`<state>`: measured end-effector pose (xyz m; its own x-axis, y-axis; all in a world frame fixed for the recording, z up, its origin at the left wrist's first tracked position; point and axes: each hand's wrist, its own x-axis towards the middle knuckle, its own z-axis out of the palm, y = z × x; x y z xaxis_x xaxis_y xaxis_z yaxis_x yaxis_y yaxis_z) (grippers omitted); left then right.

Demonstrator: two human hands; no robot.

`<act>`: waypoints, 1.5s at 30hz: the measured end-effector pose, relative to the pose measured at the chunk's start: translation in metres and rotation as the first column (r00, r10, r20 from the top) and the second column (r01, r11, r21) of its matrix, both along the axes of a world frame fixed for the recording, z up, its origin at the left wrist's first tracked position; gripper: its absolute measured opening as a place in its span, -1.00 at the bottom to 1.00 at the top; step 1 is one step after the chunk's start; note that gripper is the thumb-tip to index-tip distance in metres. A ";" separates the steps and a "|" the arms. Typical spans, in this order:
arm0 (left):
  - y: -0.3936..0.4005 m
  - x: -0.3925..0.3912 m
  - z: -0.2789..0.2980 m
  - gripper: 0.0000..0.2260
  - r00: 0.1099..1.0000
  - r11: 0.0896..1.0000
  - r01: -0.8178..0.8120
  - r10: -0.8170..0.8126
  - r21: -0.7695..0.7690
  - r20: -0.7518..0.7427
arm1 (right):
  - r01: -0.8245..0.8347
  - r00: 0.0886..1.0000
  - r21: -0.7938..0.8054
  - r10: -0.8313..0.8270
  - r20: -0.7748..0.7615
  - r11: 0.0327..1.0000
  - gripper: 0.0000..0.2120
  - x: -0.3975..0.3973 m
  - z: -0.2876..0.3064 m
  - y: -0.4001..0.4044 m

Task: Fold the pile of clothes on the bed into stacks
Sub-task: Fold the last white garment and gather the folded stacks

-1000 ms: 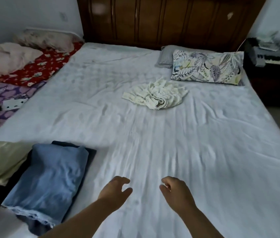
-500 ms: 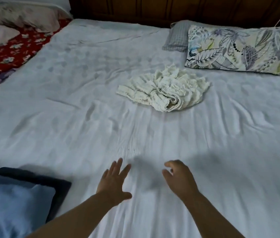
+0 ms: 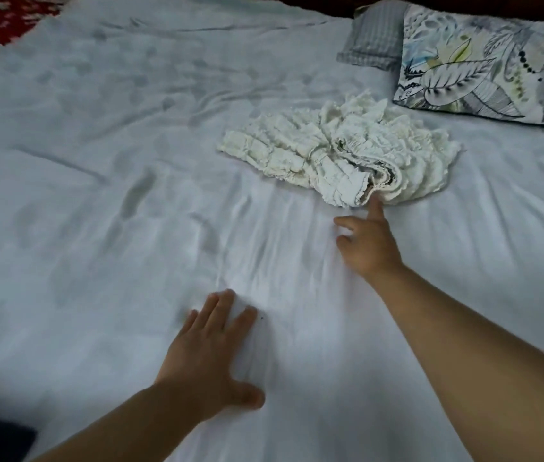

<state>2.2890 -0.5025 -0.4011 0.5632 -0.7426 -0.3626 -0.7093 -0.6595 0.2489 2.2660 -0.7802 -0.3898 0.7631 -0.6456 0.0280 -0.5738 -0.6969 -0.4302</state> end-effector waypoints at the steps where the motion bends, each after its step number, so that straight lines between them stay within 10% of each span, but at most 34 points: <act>1: -0.001 0.000 -0.001 -0.02 1.000 1.000 0.000 0.000 -0.003 -0.003 | -0.001 1.000 0.000 0.001 -0.004 1.000 -0.64 0.005 0.001 -0.008; 8: -0.002 -0.001 0.001 -0.01 1.000 0.998 0.011 -0.010 0.058 -0.015 | -0.056 0.996 -0.225 0.038 -0.083 0.973 -0.56 0.014 0.020 -0.021; 24: 0.004 -0.022 0.041 -0.30 0.973 0.994 -0.103 0.106 0.023 -0.206 | -0.297 0.954 -0.030 0.298 0.045 0.955 -0.79 -0.098 0.011 0.146; 29: 0.036 -0.096 0.084 -0.71 0.428 0.658 -0.745 0.350 -0.107 -0.833 | -0.321 0.947 0.208 0.315 0.059 0.924 -0.68 -0.172 0.053 0.222; 33: 0.068 -0.150 0.115 -0.52 0.319 0.560 -0.828 0.431 -0.027 -0.844 | -0.327 0.944 0.339 0.319 0.081 0.882 -0.64 -0.227 0.113 0.263; 40: 0.122 -0.201 0.199 -0.69 0.683 0.816 -0.570 0.408 -0.092 -0.606 | -0.318 0.948 0.279 0.302 0.099 0.906 -0.74 -0.316 0.184 0.296; 45: 0.173 -0.223 0.267 -0.86 0.720 0.831 -0.517 0.292 -0.206 -0.629 | -0.386 0.920 0.115 0.391 -0.019 0.915 -0.51 -0.337 0.237 0.312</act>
